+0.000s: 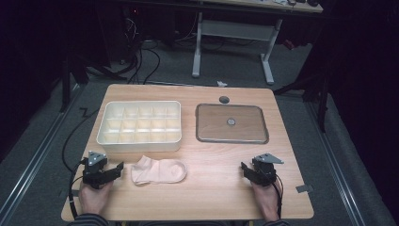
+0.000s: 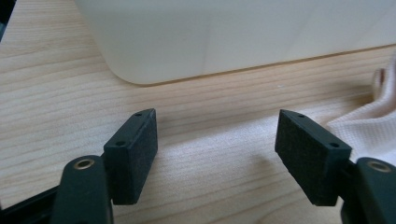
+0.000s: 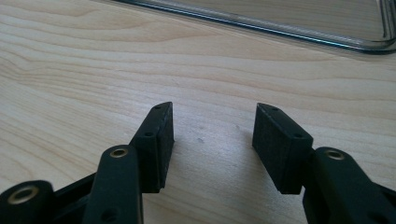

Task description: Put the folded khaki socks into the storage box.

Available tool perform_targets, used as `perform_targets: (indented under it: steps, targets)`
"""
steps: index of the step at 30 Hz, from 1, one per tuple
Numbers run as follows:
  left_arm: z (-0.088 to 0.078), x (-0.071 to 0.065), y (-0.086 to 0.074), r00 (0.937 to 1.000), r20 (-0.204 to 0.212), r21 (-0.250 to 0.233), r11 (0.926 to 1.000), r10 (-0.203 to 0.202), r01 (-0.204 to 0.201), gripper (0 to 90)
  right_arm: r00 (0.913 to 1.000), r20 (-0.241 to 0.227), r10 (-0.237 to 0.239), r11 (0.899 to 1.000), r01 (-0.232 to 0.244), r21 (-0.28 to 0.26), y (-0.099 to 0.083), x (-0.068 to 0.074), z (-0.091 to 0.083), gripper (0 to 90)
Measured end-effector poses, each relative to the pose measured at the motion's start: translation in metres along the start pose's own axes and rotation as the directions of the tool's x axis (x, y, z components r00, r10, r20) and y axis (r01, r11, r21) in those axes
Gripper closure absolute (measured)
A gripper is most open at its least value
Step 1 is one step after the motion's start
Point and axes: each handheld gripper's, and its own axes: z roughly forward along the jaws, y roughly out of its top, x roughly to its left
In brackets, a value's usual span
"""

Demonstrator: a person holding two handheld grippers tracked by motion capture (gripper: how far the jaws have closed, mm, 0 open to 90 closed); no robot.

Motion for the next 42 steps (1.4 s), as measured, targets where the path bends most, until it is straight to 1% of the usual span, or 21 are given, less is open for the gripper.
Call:
perform_targets:
  steps: [2,4,6,7,9,11,13,15,18,19,22,24,27,32,35,39,42]
  targets:
    - [-0.003,0.000,0.000,0.9999,0.011,-0.008,1.0000,-0.004,0.005,30.8,0.9999,-0.015,0.007,1.000,-0.007,-0.001,0.001,0.001,-0.001,51.0]
    - [-0.008,-0.001,0.000,0.9999,0.011,-0.023,0.9997,-0.008,0.009,30.6,0.9993,-0.034,0.018,1.000,-0.018,-0.014,0.001,0.002,-0.002,52.1]
    - [-0.015,-0.002,0.002,0.9997,0.019,-0.044,0.9989,-0.017,0.018,30.5,0.9979,-0.058,0.028,0.999,-0.030,-0.022,0.001,0.003,-0.003,52.7]
    - [-0.018,-0.003,0.002,0.9995,0.025,-0.059,0.9980,-0.018,0.020,30.4,0.9972,-0.070,0.025,0.999,-0.027,-0.023,0.001,0.005,-0.003,53.0]
    - [-0.025,-0.009,0.003,0.9993,0.037,-0.084,0.9964,-0.009,0.012,30.5,0.9964,-0.084,0.015,1.000,-0.017,-0.026,0.002,0.010,-0.005,53.5]
    - [-0.029,-0.016,0.003,0.9983,0.058,-0.095,0.9955,-0.002,0.007,30.5,0.9945,-0.104,0.011,1.000,-0.013,-0.021,0.002,0.016,-0.006,53.7]
    - [-0.030,-0.023,0.002,0.9974,0.072,-0.086,0.9963,0.006,0.001,30.5,0.9925,-0.122,-0.008,1.000,0.006,-0.019,0.004,0.023,-0.006,54.0]
    - [-0.028,-0.029,0.002,0.9964,0.084,-0.059,0.9983,0.007,-0.002,30.1,0.9889,-0.148,-0.014,1.000,0.010,-0.029,0.005,0.032,-0.008,54.5]
    - [-0.025,-0.039,0.002,0.9944,0.102,-0.042,0.9988,0.028,-0.024,29.7,0.9830,-0.179,-0.041,0.998,0.033,-0.046,0.008,0.045,-0.009,55.4]
    - [-0.023,-0.042,0.003,0.9938,0.105,-0.034,0.9989,0.036,-0.032,29.7,0.9802,-0.192,-0.047,0.998,0.039,-0.045,0.009,0.049,-0.008,55.8]
    - [-0.019,-0.047,0.004,0.9922,0.117,-0.023,0.9989,0.043,-0.041,30.0,0.9732,-0.221,-0.063,0.998,0.054,-0.045,0.012,0.060,-0.005,56.7]
    - [-0.016,-0.050,0.004,0.9917,0.120,-0.011,0.9989,0.047,-0.046,30.1,0.9675,-0.245,-0.064,0.997,0.054,-0.049,0.014,0.067,-0.005,57.0]
    - [-0.012,-0.053,0.004,0.9917,0.117,0.001,0.9985,0.054,-0.054,30.3,0.9590,-0.270,-0.086,0.996,0.072,-0.060,0.017,0.079,-0.005,57.4]
    - [-0.008,-0.055,0.001,0.9922,0.118,0.014,0.9990,0.040,-0.042,31.2,0.9418,-0.316,-0.115,0.993,0.096,-0.074,0.024,0.099,-0.002,57.7]
    - [-0.006,-0.057,0.000,0.9931,0.109,0.022,0.9987,0.043,-0.045,31.7,0.9304,-0.339,-0.139,0.990,0.118,-0.083,0.028,0.110,-0.001,58.0]
    - [-0.005,-0.059,-0.001,0.9930,0.105,0.028,0.9980,0.054,-0.057,32.5,0.9186,-0.365,-0.151,0.988,0.128,-0.087,0.033,0.122,0.002,58.0]
    - [-0.004,-0.059,-0.001,0.9933,0.102,0.031,0.9978,0.055,-0.059,33.1,0.9093,-0.388,-0.151,0.988,0.128,-0.084,0.035,0.129,0.005,58.0]
